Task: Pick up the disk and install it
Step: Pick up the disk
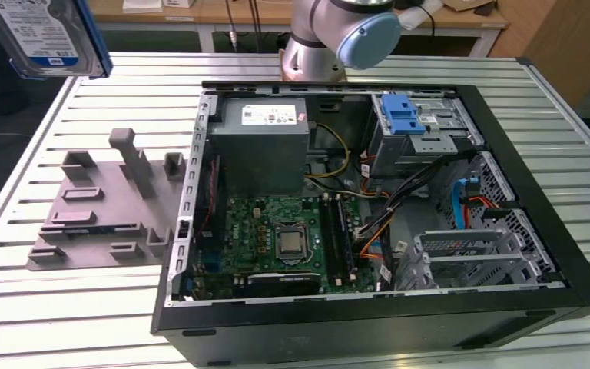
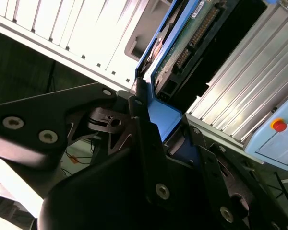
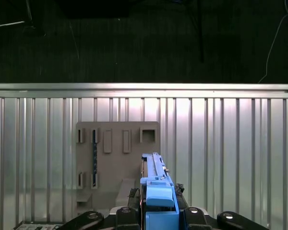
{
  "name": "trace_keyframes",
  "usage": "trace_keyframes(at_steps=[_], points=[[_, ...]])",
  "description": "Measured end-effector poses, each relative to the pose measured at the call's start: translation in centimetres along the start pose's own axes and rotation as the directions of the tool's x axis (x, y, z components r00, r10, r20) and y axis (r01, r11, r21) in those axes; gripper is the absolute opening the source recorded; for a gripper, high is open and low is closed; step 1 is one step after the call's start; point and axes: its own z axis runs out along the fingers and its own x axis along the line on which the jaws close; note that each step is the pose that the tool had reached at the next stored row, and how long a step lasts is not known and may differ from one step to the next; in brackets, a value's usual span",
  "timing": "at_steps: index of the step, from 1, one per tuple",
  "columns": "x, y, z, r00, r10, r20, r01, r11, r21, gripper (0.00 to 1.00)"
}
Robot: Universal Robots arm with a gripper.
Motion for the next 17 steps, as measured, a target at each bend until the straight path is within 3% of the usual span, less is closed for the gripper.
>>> trace_keyframes(at_steps=[9, 17], points=[[-0.01, -1.45, 0.0, 1.0, 0.0, 0.0, 0.0, 1.0, 0.0, 0.36], [-0.02, -1.61, 0.0, 1.0, 0.0, 0.0, 0.0, 1.0, 0.0, 0.36]])
